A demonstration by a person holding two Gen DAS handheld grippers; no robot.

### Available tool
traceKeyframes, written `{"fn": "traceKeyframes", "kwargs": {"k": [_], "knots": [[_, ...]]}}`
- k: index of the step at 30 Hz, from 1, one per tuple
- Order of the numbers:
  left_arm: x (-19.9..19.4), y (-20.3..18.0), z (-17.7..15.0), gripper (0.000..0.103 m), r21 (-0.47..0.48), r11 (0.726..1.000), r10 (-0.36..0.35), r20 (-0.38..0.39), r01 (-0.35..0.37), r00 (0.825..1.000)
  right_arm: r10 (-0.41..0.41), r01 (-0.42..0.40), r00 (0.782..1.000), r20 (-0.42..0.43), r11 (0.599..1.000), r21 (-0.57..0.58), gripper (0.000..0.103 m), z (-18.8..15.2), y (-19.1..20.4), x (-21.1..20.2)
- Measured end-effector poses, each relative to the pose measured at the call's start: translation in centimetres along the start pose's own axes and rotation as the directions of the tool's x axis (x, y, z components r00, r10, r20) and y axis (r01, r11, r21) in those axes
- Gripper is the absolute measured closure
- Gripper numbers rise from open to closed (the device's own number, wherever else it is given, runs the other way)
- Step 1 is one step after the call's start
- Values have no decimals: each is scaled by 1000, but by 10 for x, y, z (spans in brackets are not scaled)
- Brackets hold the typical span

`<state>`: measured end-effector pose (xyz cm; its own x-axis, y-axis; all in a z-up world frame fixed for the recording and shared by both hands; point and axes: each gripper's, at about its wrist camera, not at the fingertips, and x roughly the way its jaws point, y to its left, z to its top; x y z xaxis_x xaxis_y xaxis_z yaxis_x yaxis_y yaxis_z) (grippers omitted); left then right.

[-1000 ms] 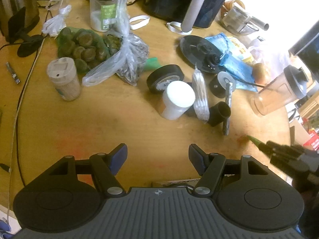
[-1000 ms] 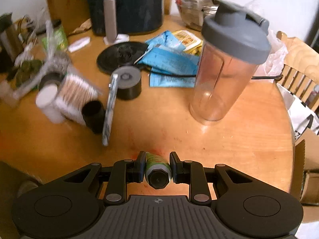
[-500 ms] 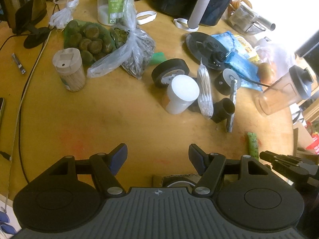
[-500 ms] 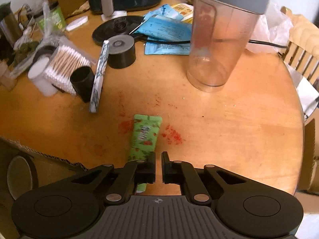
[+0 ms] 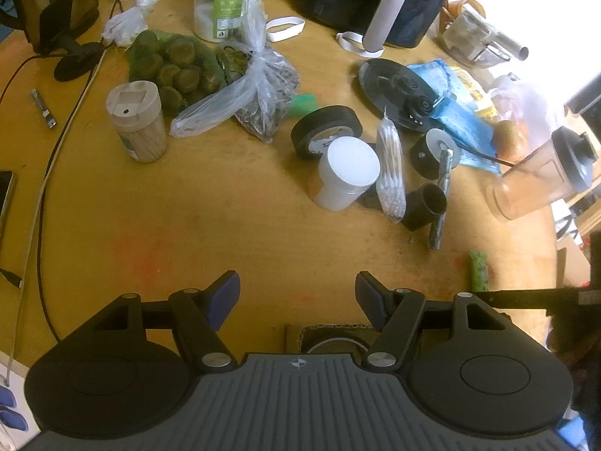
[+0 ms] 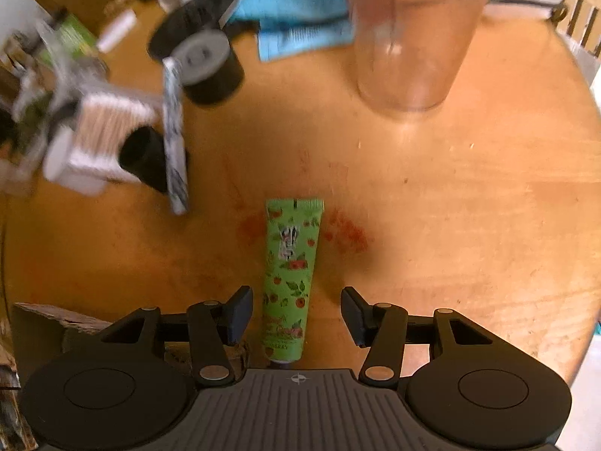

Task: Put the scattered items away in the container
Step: 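Lift the green tube with the right tool, then close the left tool on the white round container while the right tool holds the tube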

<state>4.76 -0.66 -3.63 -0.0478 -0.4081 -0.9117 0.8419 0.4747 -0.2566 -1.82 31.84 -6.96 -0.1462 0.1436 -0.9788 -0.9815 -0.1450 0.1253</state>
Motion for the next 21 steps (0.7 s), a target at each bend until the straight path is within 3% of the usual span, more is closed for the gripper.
{"fn": "traceKeyframes", "kwargs": {"k": [4,6,9,21], "knots": [[2,-1,1,36,-3,1000,2,-1,-2,1000,-67,67,996,-52,998,-18,50,9,14,7],[3,-1,1,36,-3,1000,1,-1,-1,1000,-108,107,992,-66,994,-26,56,11,20,9],[5,-3,2,36,2,1000,-2,-3,2,1000,-172,169,983,-70,985,-47,72,10,25,10],[25,-15,18,36,107,993,-48,26,45,998,-165,166,986,-33,986,28,74,-6,-1,0]]}}
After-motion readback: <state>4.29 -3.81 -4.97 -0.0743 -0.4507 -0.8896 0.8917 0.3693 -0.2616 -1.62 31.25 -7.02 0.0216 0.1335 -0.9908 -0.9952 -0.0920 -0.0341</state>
